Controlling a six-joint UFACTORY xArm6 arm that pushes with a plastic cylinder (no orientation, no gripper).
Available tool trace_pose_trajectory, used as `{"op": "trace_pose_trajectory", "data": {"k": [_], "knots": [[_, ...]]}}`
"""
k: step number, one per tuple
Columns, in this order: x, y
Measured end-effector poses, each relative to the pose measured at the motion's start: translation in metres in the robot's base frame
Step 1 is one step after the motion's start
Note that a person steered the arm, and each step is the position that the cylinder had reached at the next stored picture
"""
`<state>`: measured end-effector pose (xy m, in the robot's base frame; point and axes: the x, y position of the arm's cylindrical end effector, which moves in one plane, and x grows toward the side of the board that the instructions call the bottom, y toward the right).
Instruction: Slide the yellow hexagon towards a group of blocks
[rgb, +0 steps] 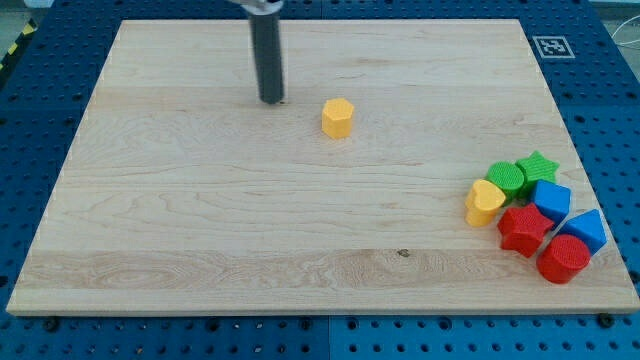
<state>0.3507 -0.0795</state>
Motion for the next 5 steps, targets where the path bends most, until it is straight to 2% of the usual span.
{"op": "trace_pose_trajectory", "data": {"k": [3, 5], "knots": [[0.057, 0.064], [0.052, 0.078]]}}
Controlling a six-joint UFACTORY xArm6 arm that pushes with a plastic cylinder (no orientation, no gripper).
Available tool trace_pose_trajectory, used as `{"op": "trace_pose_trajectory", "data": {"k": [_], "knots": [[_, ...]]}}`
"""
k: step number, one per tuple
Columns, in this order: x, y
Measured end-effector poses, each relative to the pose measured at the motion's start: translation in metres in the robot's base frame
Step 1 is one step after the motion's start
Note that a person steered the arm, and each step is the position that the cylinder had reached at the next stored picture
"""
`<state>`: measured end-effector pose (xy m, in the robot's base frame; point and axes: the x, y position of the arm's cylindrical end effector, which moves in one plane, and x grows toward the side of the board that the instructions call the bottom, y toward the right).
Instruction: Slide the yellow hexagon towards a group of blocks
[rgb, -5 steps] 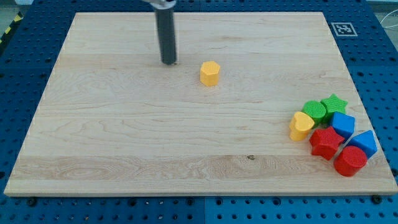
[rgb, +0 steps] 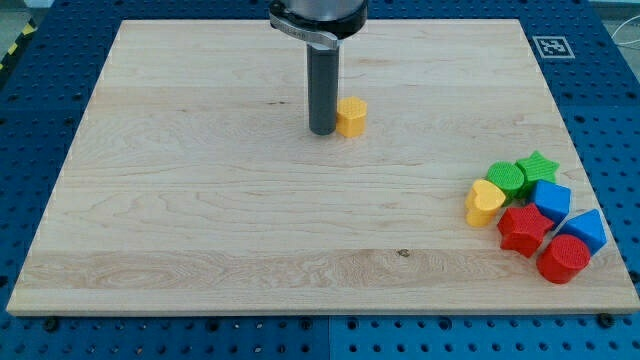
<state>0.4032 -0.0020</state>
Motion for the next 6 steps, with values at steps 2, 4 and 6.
{"op": "trace_pose_trajectory", "data": {"k": [2, 4, 6], "knots": [[-0.025, 0.023], [-0.006, 0.093], [0.014, 0.125]]}}
